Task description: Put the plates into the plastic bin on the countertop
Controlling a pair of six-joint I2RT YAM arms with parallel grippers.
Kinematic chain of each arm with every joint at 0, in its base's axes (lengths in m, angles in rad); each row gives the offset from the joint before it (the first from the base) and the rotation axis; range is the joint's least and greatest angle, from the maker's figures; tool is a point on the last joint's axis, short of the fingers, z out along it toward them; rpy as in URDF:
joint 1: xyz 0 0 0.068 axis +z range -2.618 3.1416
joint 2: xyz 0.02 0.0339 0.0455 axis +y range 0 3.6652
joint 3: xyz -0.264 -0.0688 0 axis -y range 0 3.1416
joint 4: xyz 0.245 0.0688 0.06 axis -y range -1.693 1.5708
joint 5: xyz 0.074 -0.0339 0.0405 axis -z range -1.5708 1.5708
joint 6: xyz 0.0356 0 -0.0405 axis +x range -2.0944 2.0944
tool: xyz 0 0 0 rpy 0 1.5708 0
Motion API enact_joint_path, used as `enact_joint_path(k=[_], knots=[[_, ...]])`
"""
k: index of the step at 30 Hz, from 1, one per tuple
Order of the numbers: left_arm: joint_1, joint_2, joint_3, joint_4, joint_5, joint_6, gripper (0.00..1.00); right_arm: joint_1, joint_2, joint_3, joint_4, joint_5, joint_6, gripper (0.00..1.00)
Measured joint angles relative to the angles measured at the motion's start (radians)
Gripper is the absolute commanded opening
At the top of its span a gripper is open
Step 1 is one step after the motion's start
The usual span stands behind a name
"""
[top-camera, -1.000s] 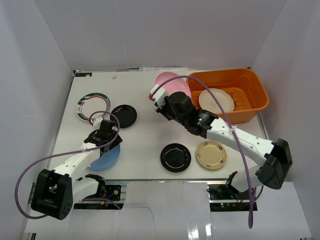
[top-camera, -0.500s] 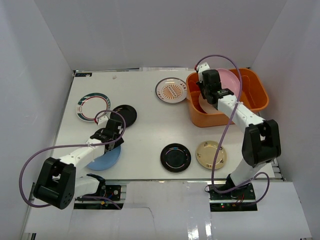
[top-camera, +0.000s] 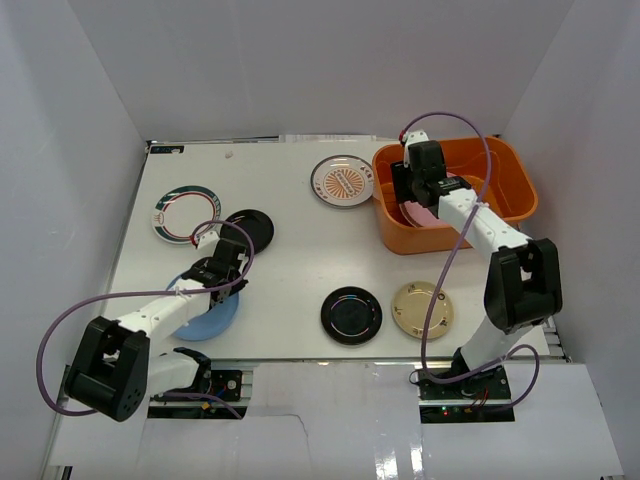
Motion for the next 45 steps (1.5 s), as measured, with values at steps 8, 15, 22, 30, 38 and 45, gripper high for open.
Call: enact_joint_path(k=[8, 15, 22, 30, 38, 45], knots=[[-0.037, -0.053, -0.001, -0.042, 0.045, 0.063, 0.00, 0.055, -0.319, -0.144, 0.038, -0.233, 0.132, 0.83], [-0.148, -0.215, 0.013, -0.072, 0.118, 0.127, 0.00, 0.285, -0.372, -0.217, 0.132, -0.452, 0.236, 0.85], [-0.302, -0.247, 0.039, -0.101, 0.147, 0.163, 0.00, 0.412, -0.196, -0.217, 0.179, -0.533, 0.336, 0.95], [-0.518, -0.166, 0.109, -0.123, 0.069, 0.171, 0.00, 0.501, -0.038, -0.150, 0.198, -0.531, 0.426, 0.96], [-0.630, -0.129, 0.151, -0.131, -0.006, 0.167, 0.00, 0.558, 0.090, -0.107, 0.211, -0.526, 0.460, 0.92], [-0.690, -0.119, 0.159, -0.126, -0.045, 0.163, 0.00, 0.583, 0.181, -0.092, 0.212, -0.544, 0.496, 0.63]])
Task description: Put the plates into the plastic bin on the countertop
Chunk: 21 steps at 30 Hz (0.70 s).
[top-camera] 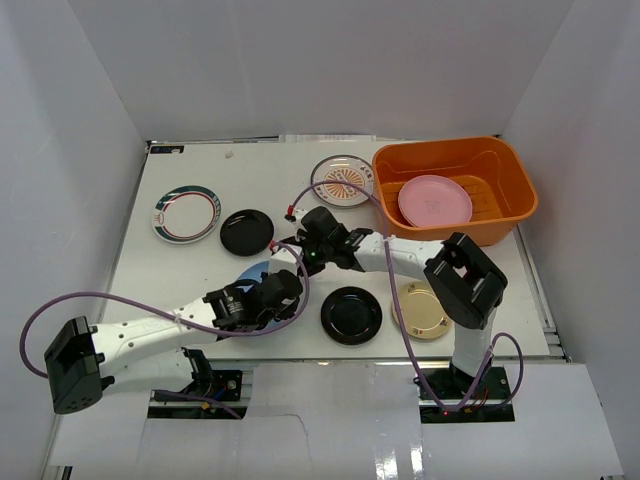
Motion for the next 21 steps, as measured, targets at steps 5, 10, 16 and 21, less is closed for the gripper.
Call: enact_joint_path(k=[5, 10, 16, 21], knots=[[-0.006, -0.047, -0.009, 0.021, 0.001, -0.004, 0.11, 0.002, 0.008, 0.014, 0.030, -0.021, 0.039, 0.22], [-0.009, -0.092, -0.030, 0.055, -0.001, -0.009, 0.51, 0.011, 0.008, 0.028, 0.060, -0.013, 0.077, 0.08], [-0.009, -0.188, -0.047, 0.045, -0.031, -0.037, 0.96, -0.003, -0.019, 0.027, 0.040, 0.067, 0.050, 0.08], [-0.009, -0.310, -0.035, 0.076, -0.067, -0.047, 0.98, -0.055, -0.159, 0.024, 0.030, 0.118, 0.032, 0.08]])
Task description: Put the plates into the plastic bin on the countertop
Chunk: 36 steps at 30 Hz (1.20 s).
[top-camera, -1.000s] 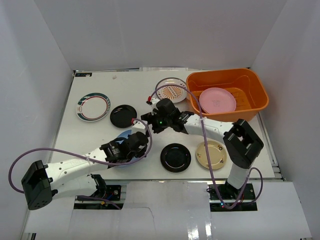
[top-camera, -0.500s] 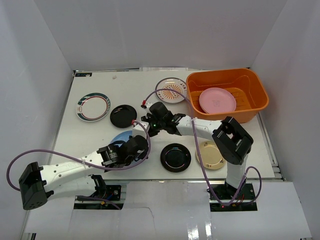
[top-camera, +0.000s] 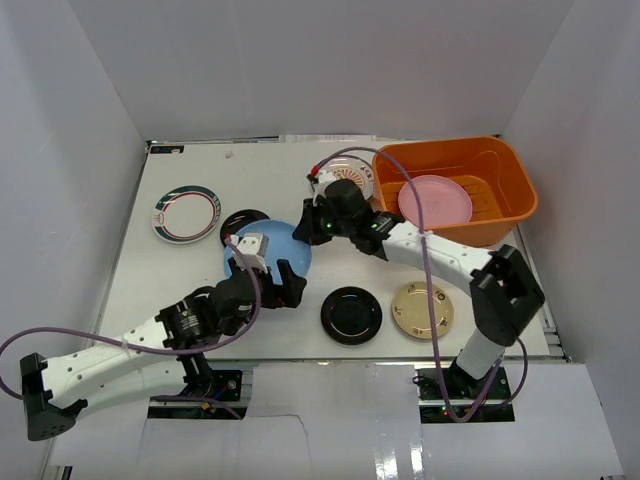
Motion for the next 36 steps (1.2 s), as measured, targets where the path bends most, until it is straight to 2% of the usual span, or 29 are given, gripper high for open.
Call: enact_joint_path(k=[6, 10, 12, 16, 19, 24, 30, 33, 34, 36], knots=[[0.000, -0.088, 0.089, 0.091, -0.104, 0.023, 0.98, -0.191, -0.224, -0.004, -0.001, 0.026, -0.029, 0.08], [0.009, -0.059, 0.169, 0.121, -0.229, 0.045, 0.98, -0.422, -0.355, -0.030, 0.002, 0.030, -0.021, 0.08], [0.043, 0.000, 0.207, 0.136, -0.240, 0.051, 0.98, -0.559, -0.405, -0.051, 0.004, 0.049, -0.021, 0.08], [0.288, 0.146, 0.254, 0.177, -0.034, 0.034, 0.98, -0.820, -0.436, -0.106, 0.019, 0.133, -0.015, 0.08], [0.459, 0.253, 0.262, 0.186, 0.103, 0.008, 0.98, -0.920, -0.420, -0.157, 0.009, 0.210, -0.018, 0.08], [0.669, 0.341, 0.264, 0.188, 0.283, -0.042, 0.98, -0.949, -0.318, -0.173, -0.011, 0.327, -0.041, 0.08], [0.986, 0.323, 0.171, 0.240, 0.430, -0.128, 0.98, -0.948, -0.205, -0.173, -0.010, 0.388, -0.050, 0.14], [1.105, 0.319, 0.103, 0.242, 0.472, -0.154, 0.98, -0.948, -0.174, -0.173, -0.010, 0.396, -0.047, 0.23], [1.146, 0.320, 0.078, 0.245, 0.495, -0.163, 0.98, -0.948, -0.171, -0.173, -0.010, 0.396, -0.047, 0.31], [1.226, 0.324, 0.038, 0.243, 0.532, -0.179, 0.98, -0.948, -0.173, -0.176, -0.006, 0.399, -0.045, 0.39]])
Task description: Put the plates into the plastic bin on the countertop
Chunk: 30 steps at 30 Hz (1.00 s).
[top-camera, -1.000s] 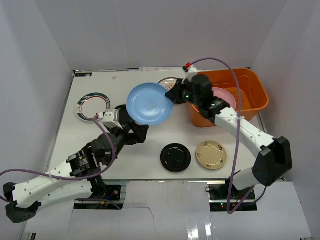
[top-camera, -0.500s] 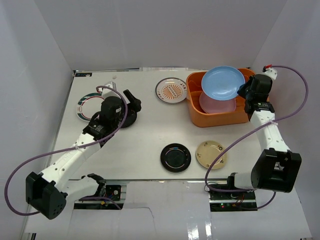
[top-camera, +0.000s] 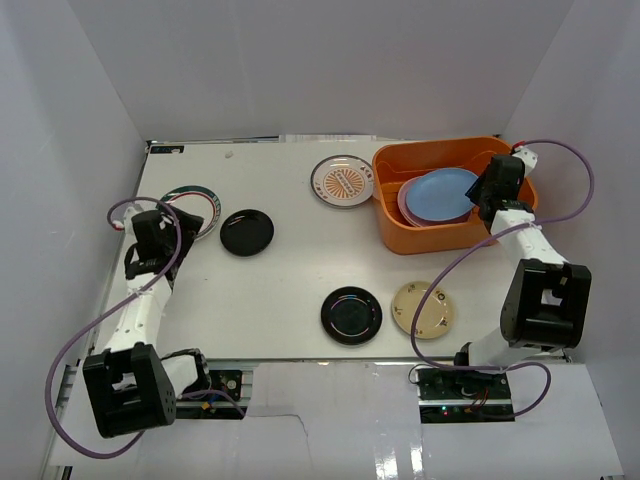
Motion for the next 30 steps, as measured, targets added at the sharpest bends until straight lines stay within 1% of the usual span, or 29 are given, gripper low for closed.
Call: enact_joint_path(k=[1, 3, 4, 5, 7, 9, 12, 13, 14, 16, 18, 20, 21, 24, 27, 28, 30], knots=[[0.039, 0.005, -0.017, 0.002, 0.019, -0.007, 0.98, 0.000, -0.002, -0.001, 0.004, -0.001, 0.000, 0.49], [0.112, 0.015, -0.045, 0.003, 0.046, -0.019, 0.98, 0.000, -0.010, -0.011, 0.008, -0.010, 0.000, 0.61], [0.147, 0.022, -0.056, 0.003, 0.054, -0.024, 0.98, 0.000, -0.014, -0.013, 0.005, -0.018, -0.001, 0.69], [0.175, 0.027, -0.065, 0.003, 0.062, -0.027, 0.98, 0.000, -0.021, -0.013, 0.001, -0.029, -0.003, 0.71], [0.212, 0.038, -0.069, 0.003, 0.064, -0.029, 0.98, 0.002, -0.041, -0.013, 0.000, -0.058, -0.008, 0.74], [0.230, 0.050, -0.069, 0.014, 0.061, -0.028, 0.98, 0.011, -0.076, -0.013, -0.003, -0.082, -0.015, 0.74], [0.245, 0.090, -0.069, 0.035, 0.061, -0.029, 0.98, 0.083, -0.151, -0.013, -0.001, -0.103, -0.058, 0.68], [0.247, 0.113, -0.069, 0.046, 0.061, -0.031, 0.98, 0.126, -0.175, -0.011, 0.000, -0.119, -0.074, 0.61], [0.248, 0.140, -0.069, 0.056, 0.060, -0.032, 0.98, 0.192, -0.200, -0.005, 0.004, -0.138, -0.111, 0.58], [0.249, 0.199, -0.068, 0.075, 0.056, -0.032, 0.97, 0.314, -0.216, 0.027, 0.000, -0.196, -0.176, 0.53], [0.250, 0.259, -0.062, 0.085, 0.052, -0.028, 0.96, 0.429, -0.196, 0.087, -0.012, -0.259, -0.254, 0.53], [0.250, 0.312, -0.053, 0.097, 0.050, -0.022, 0.93, 0.540, -0.144, 0.170, -0.042, -0.324, -0.351, 0.55], [0.250, 0.334, -0.048, 0.102, 0.051, -0.021, 0.92, 0.579, -0.114, 0.204, -0.051, -0.341, -0.395, 0.63], [0.251, 0.370, -0.032, 0.142, 0.061, -0.021, 0.89, 0.689, 0.005, 0.309, -0.114, -0.350, -0.525, 0.74], [0.252, 0.409, -0.018, 0.179, 0.071, -0.025, 0.85, 0.768, 0.164, 0.414, -0.190, -0.309, -0.645, 0.77], [0.252, 0.420, -0.011, 0.191, 0.077, -0.027, 0.83, 0.788, 0.227, 0.452, -0.214, -0.277, -0.681, 0.77], [0.252, 0.440, -0.005, 0.212, 0.083, -0.031, 0.82, 0.810, 0.339, 0.507, -0.251, -0.216, -0.739, 0.77]])
